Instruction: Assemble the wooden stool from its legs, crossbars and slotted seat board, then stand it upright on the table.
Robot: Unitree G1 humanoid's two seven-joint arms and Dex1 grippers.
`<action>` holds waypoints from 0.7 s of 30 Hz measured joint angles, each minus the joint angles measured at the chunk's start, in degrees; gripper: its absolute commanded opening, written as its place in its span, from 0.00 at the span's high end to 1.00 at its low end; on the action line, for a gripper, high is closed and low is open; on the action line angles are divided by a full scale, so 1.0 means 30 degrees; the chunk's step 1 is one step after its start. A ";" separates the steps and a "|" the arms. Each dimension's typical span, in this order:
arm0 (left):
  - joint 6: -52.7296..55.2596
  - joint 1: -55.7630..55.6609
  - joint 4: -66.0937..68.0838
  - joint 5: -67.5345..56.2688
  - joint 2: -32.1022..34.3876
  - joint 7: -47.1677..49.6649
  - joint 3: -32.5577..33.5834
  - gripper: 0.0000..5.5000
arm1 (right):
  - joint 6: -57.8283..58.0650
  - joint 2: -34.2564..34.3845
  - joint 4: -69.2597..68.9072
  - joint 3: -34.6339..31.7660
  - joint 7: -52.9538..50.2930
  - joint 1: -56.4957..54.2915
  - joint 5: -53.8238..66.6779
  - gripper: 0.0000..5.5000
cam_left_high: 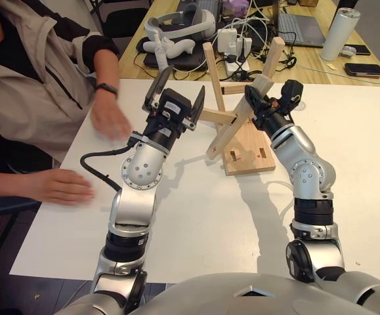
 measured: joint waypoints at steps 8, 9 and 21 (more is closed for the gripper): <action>0.0729 -0.0004 0.0102 -0.0275 -0.0436 0.0727 0.0792 0.37 | 0.0491 -0.1234 -0.2666 -0.1171 -0.0471 0.0288 0.0000 0.82; 0.0863 0.0001 0.0165 -0.0371 -0.0518 0.0772 0.0838 0.37 | 0.0691 -0.1454 -0.3330 -0.1424 -0.0541 0.0604 0.0010 0.82; 0.2896 -0.0077 0.0514 -0.1898 -0.2318 0.2406 0.2691 0.37 | 0.0201 -0.3578 -0.4873 -0.4552 0.0010 0.4546 0.0210 0.82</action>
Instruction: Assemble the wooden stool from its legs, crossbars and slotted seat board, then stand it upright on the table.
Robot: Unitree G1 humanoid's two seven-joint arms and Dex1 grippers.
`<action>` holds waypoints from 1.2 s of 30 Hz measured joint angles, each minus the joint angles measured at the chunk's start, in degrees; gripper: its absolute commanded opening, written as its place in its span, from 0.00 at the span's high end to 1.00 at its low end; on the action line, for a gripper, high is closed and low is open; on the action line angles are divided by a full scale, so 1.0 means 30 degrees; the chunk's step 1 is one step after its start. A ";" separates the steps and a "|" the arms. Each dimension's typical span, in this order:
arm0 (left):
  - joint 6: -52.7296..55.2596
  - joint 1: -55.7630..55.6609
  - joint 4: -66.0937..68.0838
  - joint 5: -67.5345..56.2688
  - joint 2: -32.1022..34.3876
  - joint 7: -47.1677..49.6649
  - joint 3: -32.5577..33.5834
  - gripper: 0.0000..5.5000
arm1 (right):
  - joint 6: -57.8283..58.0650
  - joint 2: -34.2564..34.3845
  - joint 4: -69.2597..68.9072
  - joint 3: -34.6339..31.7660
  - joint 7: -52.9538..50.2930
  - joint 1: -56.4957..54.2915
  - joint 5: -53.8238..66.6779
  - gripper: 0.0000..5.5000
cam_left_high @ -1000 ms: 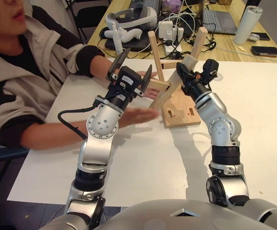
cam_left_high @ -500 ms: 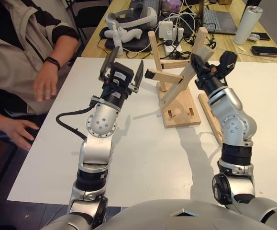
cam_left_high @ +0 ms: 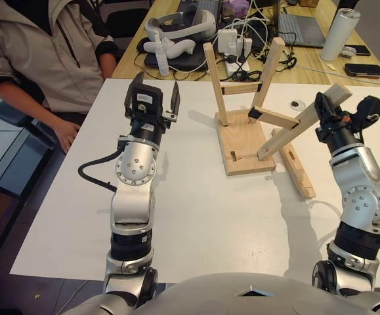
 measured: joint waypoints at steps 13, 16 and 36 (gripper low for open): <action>0.1898 -0.0541 0.0212 -0.2430 -0.0506 0.0181 0.1432 0.37 | -0.4259 0.0096 0.0534 0.5798 0.1268 0.0137 -0.6228 0.82; 0.2310 -0.0531 0.0100 -0.3059 -0.0501 0.0103 0.1662 0.37 | -0.5051 0.0010 0.0602 0.6526 0.1437 0.0332 -0.7274 0.82; 0.2589 -0.0634 0.0076 -0.3796 -0.0260 0.0120 0.1583 0.37 | -0.3968 0.1884 0.1106 0.5193 -0.0595 0.0407 -0.7098 0.82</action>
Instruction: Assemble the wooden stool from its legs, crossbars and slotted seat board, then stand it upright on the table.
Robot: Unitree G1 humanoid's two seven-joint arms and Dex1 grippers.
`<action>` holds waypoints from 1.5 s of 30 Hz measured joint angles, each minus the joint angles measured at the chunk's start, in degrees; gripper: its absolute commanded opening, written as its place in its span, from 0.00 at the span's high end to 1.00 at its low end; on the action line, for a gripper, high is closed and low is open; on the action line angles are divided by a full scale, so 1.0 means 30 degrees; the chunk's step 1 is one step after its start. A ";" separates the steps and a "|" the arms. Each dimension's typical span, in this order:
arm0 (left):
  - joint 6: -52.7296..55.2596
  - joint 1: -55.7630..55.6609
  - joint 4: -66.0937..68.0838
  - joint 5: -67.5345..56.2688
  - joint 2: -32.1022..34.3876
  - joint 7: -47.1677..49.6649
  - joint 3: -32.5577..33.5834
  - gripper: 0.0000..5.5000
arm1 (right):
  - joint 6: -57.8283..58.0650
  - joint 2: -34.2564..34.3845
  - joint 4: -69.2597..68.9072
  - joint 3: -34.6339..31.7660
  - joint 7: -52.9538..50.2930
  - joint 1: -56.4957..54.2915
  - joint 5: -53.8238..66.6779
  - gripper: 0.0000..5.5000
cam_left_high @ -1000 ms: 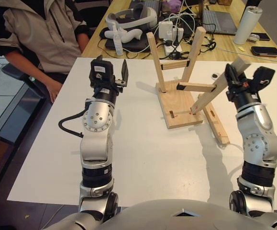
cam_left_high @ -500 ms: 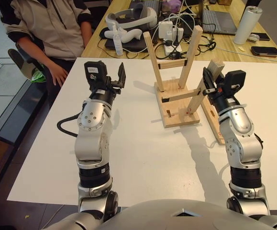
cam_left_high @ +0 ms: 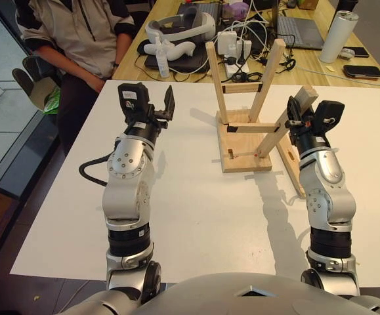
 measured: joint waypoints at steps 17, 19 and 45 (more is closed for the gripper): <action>-0.0007 0.0002 0.0009 0.0009 -0.0003 0.0163 -0.0152 0.37 | -0.0004 -0.0107 0.0135 0.0035 0.0008 -0.0320 -0.0177 0.82; -0.0014 0.0003 0.0010 0.0024 -0.0002 0.0165 -0.0167 0.37 | -0.0106 -0.0098 0.0135 0.0026 0.0021 -0.0317 -0.0181 0.79; -0.0339 0.0011 0.0228 0.0043 0.0004 0.0187 -0.0501 0.37 | -0.0403 0.0180 0.0021 -0.0024 0.0464 -0.0354 -0.0237 0.79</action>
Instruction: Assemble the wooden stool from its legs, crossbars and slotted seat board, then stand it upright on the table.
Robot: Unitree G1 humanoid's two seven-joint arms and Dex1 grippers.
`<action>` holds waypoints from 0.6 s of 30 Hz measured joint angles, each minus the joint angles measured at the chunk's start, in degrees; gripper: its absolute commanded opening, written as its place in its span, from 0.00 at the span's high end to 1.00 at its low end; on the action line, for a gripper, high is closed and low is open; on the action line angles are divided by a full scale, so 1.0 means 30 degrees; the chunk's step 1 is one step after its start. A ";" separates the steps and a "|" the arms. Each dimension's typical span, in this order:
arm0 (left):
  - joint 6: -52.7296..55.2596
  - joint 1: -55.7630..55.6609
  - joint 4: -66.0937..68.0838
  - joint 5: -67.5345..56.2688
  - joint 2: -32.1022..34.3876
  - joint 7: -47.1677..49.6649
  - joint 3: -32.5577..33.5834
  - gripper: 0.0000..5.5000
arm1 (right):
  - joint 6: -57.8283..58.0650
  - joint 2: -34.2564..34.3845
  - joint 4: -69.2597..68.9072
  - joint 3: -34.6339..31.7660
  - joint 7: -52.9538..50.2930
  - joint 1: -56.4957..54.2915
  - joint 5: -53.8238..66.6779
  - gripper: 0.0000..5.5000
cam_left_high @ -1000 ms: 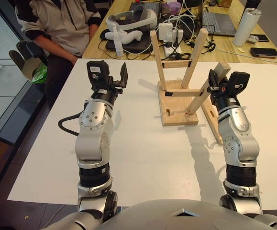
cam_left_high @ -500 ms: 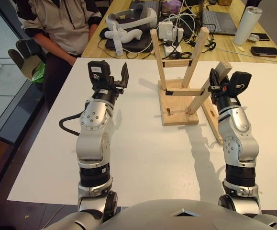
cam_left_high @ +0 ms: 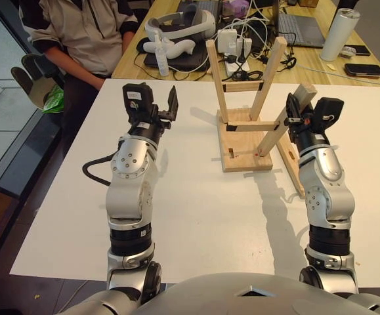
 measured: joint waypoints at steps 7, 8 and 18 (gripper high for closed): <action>-0.0005 0.0269 -0.0057 0.0001 -0.0002 0.0095 -0.0046 0.37 | 0.0005 0.0068 -0.0194 -0.0175 0.0027 -0.0015 0.0080 0.79; -0.0005 0.0287 -0.0074 0.0001 -0.0003 0.0122 -0.0058 0.37 | 0.0006 0.0070 -0.0196 -0.0177 0.0027 -0.0014 0.0081 0.74; -0.0005 0.0479 -0.0383 0.0003 -0.0047 0.0505 -0.0400 0.37 | 0.0024 0.0183 -0.0820 -0.0178 0.0029 -0.0038 0.0240 0.43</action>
